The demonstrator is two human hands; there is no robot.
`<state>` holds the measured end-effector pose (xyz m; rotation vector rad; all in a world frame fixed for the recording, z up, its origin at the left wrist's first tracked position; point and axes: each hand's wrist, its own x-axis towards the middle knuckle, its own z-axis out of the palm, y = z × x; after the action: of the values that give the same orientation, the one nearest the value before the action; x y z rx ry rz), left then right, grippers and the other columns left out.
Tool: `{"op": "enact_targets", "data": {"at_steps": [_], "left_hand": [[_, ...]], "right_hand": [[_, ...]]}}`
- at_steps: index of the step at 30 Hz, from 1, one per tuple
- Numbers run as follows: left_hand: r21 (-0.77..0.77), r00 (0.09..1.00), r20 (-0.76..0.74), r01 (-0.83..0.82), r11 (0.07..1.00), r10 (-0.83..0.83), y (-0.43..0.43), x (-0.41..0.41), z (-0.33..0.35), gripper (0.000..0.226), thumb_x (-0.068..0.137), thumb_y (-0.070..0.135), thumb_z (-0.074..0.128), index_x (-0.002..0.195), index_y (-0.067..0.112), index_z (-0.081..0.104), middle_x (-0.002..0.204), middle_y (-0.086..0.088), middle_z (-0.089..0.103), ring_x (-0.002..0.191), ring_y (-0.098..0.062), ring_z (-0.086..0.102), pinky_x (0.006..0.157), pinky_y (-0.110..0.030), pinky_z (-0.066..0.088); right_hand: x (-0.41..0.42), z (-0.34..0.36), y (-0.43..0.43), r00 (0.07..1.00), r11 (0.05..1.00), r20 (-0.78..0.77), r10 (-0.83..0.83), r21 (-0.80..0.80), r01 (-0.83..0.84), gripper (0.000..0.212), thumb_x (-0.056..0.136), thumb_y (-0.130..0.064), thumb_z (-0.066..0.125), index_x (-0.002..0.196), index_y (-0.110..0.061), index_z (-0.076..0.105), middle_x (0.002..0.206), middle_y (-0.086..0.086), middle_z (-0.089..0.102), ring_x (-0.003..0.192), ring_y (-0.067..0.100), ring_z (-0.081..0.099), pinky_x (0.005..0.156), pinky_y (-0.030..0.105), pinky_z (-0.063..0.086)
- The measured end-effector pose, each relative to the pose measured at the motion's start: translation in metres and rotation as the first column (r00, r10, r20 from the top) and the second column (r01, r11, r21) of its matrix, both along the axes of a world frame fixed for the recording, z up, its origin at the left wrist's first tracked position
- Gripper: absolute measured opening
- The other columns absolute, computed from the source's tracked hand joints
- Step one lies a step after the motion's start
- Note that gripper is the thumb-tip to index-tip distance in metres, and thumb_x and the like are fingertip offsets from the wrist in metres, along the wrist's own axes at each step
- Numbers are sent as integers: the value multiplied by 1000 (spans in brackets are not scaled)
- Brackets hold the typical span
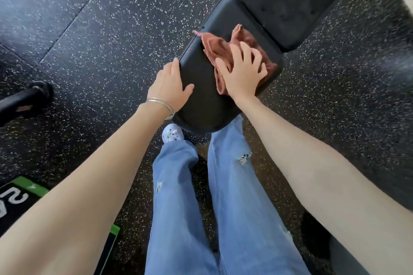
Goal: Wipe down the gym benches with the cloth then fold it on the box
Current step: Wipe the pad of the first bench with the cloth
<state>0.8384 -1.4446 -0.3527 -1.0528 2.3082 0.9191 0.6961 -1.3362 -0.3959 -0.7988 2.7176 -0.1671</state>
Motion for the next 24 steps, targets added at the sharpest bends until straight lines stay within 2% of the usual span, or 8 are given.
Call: {"op": "enact_targets", "data": {"at_steps": [3,6,9,12,15,17,20,24], "left_hand": [[-13,999,15,-47,999,47,4,-10,1,79,91,41,53,148,4,14,150,-14,26,134,-35,31,107,-47,33],[-37,996,19,-92,995,92,8,-15,0,82,88,46,55,147,4,17,149,-14,28,134,-35,32,106,-48,33],[-64,992,20,-120,991,122,13,-18,-3,84,86,47,57,146,4,19,148,-13,29,133,-35,32,106,-47,33],[-93,988,17,-150,984,152,15,-22,-4,86,85,49,58,148,6,17,149,-12,28,133,-35,32,105,-47,34],[-128,985,40,-160,979,166,16,-27,-2,89,85,52,55,149,7,13,152,-10,26,134,-34,32,104,-47,36],[-146,986,62,-142,979,152,16,-31,-3,89,85,53,54,149,8,13,151,-10,26,132,-35,33,101,-48,38],[-173,990,90,-95,980,112,16,-37,-4,89,84,55,54,149,9,14,151,-11,26,132,-35,34,100,-49,38],[-196,995,78,-50,979,66,14,-46,-5,90,83,57,53,149,9,15,151,-11,26,131,-36,34,99,-50,39]], "right_hand": [[22,11,58,974,974,-60,216,-55,-220,42,85,-52,56,119,-28,62,134,-3,54,125,28,46,95,50,33],[23,13,72,971,968,-44,235,-83,-238,38,84,-47,63,115,-26,65,131,-1,57,121,31,48,89,51,33],[7,10,29,965,964,21,263,-52,-262,40,87,-51,54,120,-29,60,137,-3,50,124,30,41,89,49,29],[-23,3,-40,919,920,52,392,-52,-389,42,89,-54,46,124,-33,54,141,-6,44,131,27,32,94,50,27],[-54,-1,-91,859,861,62,508,-10,-509,40,86,-55,45,120,-35,54,135,-10,47,131,23,31,94,49,26],[-69,-6,-102,870,872,52,490,-11,-490,39,83,-55,47,114,-36,57,128,-13,51,127,20,34,92,45,26],[-71,-13,-96,924,923,-19,382,-33,-382,40,81,-58,45,113,-38,58,127,-15,52,125,17,38,93,39,26],[-55,-9,-51,994,980,-101,27,-192,-46,40,82,-55,54,111,-30,65,123,-3,59,117,23,49,91,40,35]]}}
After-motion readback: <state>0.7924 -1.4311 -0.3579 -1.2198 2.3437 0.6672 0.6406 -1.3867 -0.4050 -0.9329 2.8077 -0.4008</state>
